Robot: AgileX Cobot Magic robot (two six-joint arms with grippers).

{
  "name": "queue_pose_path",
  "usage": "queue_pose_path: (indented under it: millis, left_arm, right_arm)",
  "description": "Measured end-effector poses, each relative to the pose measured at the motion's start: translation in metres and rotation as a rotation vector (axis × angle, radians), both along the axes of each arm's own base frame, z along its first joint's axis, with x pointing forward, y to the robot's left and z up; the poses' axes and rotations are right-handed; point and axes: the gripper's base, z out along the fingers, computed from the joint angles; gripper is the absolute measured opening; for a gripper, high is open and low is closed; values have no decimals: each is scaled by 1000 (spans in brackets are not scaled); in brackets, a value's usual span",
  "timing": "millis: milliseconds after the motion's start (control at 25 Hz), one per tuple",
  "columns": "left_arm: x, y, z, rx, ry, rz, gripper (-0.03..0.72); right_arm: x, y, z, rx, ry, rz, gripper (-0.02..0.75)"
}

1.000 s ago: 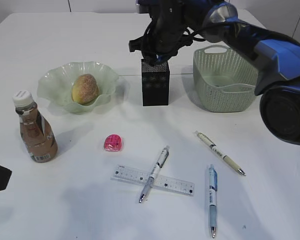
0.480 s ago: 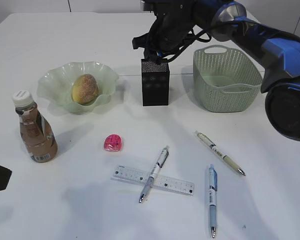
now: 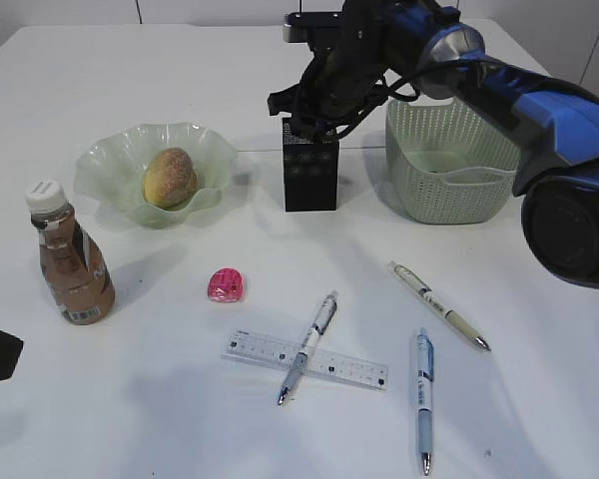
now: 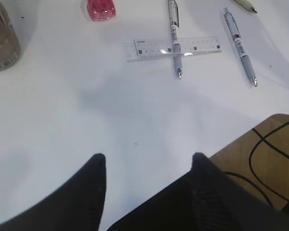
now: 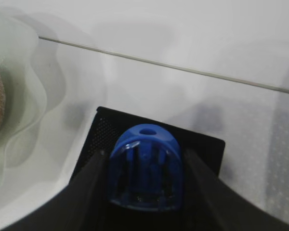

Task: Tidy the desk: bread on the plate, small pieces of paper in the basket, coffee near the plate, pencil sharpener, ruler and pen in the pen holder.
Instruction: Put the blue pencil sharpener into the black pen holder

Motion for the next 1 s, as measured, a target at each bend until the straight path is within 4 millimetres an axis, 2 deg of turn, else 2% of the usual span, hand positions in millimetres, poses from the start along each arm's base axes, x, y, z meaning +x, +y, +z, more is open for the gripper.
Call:
queue_pose_path:
  millis: [240, 480, 840, 1000]
  left_arm:
    - [0, 0, 0, 0, 0, 0, 393]
    - [0, 0, 0, 0, 0, 0, 393]
    - [0, 0, 0, 0, 0, 0, 393]
    - [0, 0, 0, 0, 0, 0, 393]
  right_arm:
    - [0, 0, 0, 7, 0, 0, 336]
    - [0, 2, 0, 21, 5, 2, 384]
    - [0, 2, 0, 26, 6, 2, 389]
    - [-1, 2, 0, 27, 7, 2, 421]
